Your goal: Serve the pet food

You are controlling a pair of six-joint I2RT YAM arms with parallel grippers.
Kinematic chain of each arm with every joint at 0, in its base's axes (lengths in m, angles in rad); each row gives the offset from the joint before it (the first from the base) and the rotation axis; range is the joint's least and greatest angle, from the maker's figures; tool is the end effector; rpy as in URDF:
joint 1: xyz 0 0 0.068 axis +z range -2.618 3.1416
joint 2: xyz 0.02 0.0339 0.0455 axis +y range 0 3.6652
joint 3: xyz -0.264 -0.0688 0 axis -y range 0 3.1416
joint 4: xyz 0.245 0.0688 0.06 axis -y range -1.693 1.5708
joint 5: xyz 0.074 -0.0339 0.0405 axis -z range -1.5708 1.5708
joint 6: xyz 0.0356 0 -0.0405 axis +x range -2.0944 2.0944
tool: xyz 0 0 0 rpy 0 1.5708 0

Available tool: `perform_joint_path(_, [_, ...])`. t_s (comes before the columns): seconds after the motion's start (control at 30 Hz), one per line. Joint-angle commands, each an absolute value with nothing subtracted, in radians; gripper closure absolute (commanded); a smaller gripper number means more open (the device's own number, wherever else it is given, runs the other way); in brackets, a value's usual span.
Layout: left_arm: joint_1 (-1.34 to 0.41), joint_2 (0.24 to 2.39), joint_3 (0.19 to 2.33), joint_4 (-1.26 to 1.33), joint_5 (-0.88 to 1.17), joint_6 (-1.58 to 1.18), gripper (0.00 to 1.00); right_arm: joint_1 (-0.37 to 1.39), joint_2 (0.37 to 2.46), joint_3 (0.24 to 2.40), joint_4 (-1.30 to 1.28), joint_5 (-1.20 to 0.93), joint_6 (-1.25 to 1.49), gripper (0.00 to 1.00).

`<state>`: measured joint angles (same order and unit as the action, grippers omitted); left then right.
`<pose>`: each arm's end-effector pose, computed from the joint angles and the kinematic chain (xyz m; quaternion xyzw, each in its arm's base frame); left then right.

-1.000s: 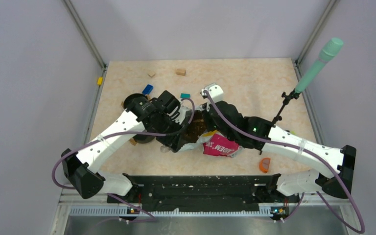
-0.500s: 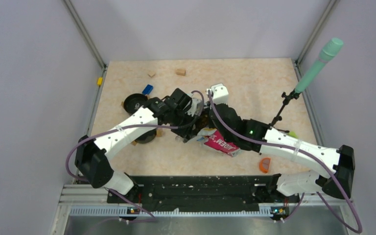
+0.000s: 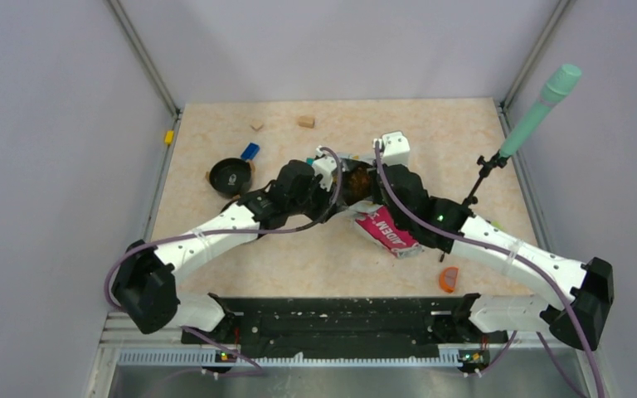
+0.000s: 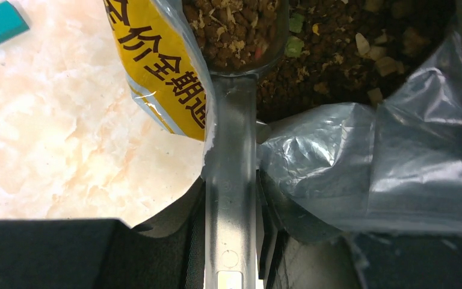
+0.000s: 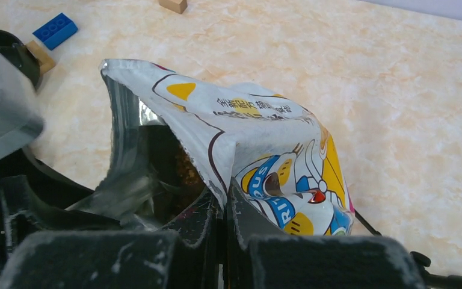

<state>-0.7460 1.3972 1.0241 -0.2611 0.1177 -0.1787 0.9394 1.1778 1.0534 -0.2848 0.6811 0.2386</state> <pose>0.2267 -0.2152 0.2753 0.2748 0.8478 -0.2480 0.3799 0.1732 0.1988 0.3461 -0.0984 0.8030 0.0551 0.5852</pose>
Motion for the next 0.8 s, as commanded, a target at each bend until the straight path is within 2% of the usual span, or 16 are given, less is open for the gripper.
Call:
perform_joint_path(0.0, [-0.74,1.296,0.987,-0.081,0.107,-0.108,1.0,0.938,1.1,1.058,-0.305,0.655,0.224,1.0])
perform_joint_path(0.23, [-0.742,1.155,0.916,-0.122,0.14,-0.022,1.0,0.938,1.055,1.068,-0.371,0.647,0.214,1.0])
perform_joint_path(0.5, [-0.741,1.11,0.939,-0.235,0.194,-0.009,1.0,0.937,1.044,1.094,-0.404,0.641,0.195,1.0])
perform_joint_path(0.77, [-0.743,1.167,1.127,-0.536,0.223,0.022,1.0,0.936,1.056,1.109,-0.402,0.646,0.195,1.0])
